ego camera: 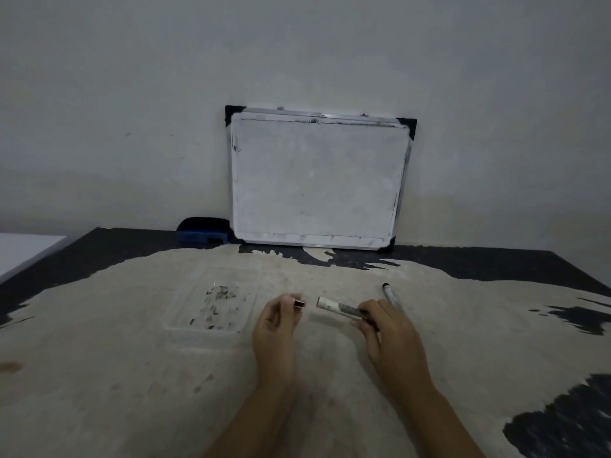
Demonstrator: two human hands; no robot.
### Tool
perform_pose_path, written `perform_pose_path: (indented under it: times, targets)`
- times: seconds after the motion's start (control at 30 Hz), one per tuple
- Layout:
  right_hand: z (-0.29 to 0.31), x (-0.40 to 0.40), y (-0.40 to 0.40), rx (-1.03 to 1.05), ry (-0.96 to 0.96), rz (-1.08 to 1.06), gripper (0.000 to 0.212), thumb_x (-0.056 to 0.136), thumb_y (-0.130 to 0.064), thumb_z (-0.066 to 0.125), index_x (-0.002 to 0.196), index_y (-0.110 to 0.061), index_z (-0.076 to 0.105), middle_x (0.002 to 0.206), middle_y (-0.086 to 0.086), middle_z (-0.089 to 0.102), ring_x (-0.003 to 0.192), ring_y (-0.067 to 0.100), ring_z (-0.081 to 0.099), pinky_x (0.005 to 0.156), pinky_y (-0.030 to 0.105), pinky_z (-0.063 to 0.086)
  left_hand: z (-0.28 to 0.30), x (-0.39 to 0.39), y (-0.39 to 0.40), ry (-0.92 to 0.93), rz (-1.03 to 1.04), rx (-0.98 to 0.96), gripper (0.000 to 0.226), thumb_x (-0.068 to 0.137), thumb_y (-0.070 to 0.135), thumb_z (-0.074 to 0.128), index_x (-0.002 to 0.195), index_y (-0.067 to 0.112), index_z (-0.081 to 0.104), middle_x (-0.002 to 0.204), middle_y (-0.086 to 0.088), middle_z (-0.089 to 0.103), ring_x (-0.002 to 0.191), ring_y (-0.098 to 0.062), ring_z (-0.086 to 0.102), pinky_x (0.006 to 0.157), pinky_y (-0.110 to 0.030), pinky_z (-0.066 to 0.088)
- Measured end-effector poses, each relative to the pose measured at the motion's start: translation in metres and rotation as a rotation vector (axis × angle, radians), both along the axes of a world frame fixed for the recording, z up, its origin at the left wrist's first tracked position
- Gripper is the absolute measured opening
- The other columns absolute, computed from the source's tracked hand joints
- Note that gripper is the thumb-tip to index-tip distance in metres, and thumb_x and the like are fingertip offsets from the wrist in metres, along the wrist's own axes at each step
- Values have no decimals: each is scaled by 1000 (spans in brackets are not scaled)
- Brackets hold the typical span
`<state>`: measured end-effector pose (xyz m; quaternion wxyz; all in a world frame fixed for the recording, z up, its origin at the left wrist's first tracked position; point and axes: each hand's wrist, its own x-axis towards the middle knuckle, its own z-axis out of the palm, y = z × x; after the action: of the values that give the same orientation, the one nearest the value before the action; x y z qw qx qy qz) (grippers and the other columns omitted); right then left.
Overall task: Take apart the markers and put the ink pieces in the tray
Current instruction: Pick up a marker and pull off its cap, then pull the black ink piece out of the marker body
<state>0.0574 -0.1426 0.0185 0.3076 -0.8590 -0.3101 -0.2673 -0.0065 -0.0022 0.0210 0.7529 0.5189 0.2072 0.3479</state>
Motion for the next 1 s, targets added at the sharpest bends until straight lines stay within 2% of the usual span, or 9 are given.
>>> perform_pose_path:
  times: [0.17,0.33,0.4,0.5,0.6,0.7,0.83,0.9,1.0]
  targets:
    - [-2,1,-3,76,81,-105,6,82,-16,66,82,-17,60,90,7,69,83,23,64,65,24,46,-1,0,-7,95,-64,493,9,83,20,64,92,20,67,91,7,68,84,1,62,71,-6,49]
    - [-4,2,-3,77,120,-113,7,82,-16,66,84,-18,60,84,2,65,71,18,59,59,24,46,-11,2,-10,208,-193,795,13,80,10,68,90,19,67,83,17,63,83,11,59,72,1,44]
    - [-4,2,-2,40,114,-127,12,80,-12,68,86,-20,61,79,0,67,64,17,58,61,28,48,-15,3,-8,246,-189,891,13,79,10,68,90,17,68,85,13,65,81,5,60,75,0,42]
    - [-3,3,-2,-119,-10,-252,29,70,-2,73,90,-22,67,76,0,70,69,22,64,77,34,39,-17,4,-7,278,-176,940,18,81,11,66,98,15,66,99,3,66,91,-5,59,86,-11,44]
    - [7,0,-3,-184,-158,-366,44,56,15,71,83,-20,71,75,4,70,73,27,65,88,38,29,-18,5,-8,299,-187,980,25,82,14,64,107,15,61,106,2,61,100,-8,55,94,-20,44]
    - [11,-2,-4,-230,-223,-359,34,54,13,71,68,-17,70,67,3,70,71,27,65,99,43,26,-19,6,-8,308,-202,1018,27,82,15,63,109,15,60,108,2,60,102,-9,53,96,-21,43]
    - [12,-2,-5,-230,-266,-376,28,56,11,73,65,-16,71,65,2,70,72,26,65,108,44,20,-20,7,-7,306,-204,1014,26,82,9,61,108,15,60,103,5,57,102,-10,54,94,-18,42]
    - [11,0,-5,-204,-304,-363,27,62,10,65,64,-16,70,64,2,69,72,27,65,111,41,14,-20,7,-6,305,-194,1007,26,82,7,61,107,14,61,103,2,58,99,-9,54,93,-18,43]
    - [9,1,-4,-199,-322,-350,37,70,-1,37,62,-18,68,61,0,68,71,26,64,113,39,8,-20,7,-6,313,-182,1003,27,82,7,60,107,14,60,104,-1,57,94,-8,52,92,-19,45]
